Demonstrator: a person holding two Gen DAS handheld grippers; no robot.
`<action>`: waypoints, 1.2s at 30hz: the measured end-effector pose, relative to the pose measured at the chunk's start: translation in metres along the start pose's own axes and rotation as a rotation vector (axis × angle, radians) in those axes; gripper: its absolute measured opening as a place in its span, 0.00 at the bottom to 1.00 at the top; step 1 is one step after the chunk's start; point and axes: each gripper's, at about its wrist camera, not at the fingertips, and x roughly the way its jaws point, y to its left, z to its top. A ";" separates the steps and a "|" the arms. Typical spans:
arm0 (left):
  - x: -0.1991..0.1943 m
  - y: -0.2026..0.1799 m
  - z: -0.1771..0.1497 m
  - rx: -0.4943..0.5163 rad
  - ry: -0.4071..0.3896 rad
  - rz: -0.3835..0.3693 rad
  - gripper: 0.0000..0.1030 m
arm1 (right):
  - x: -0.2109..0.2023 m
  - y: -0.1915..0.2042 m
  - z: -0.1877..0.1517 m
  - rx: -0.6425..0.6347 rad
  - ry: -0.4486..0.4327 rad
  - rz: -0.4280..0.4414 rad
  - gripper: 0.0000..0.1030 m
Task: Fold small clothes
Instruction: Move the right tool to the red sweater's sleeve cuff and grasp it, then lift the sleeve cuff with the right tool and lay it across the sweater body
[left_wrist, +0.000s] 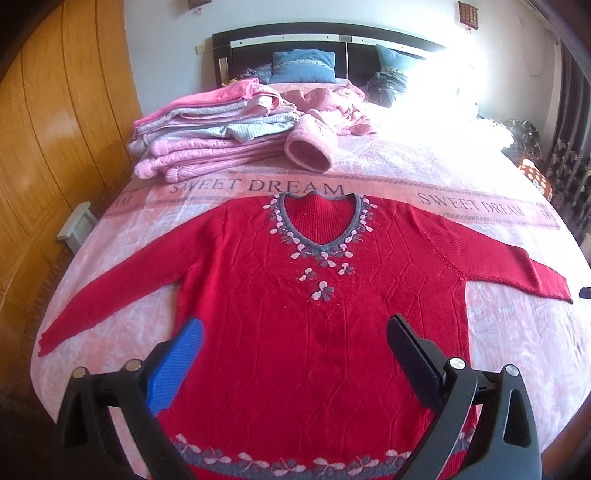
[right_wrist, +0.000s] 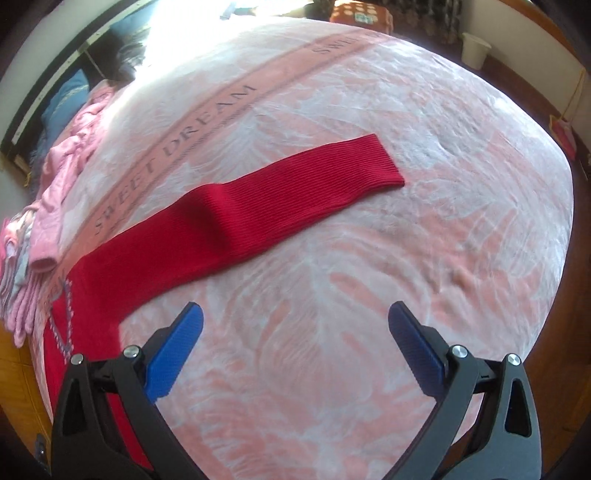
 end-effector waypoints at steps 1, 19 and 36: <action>0.006 -0.003 0.003 0.005 -0.006 -0.001 0.96 | 0.010 -0.011 0.013 0.008 0.001 0.006 0.96; 0.094 -0.021 0.020 -0.030 0.017 -0.003 0.96 | 0.122 -0.075 0.108 0.029 0.035 -0.009 0.88; 0.101 -0.014 0.012 -0.001 0.027 0.008 0.96 | 0.110 -0.073 0.104 0.042 0.011 0.004 0.08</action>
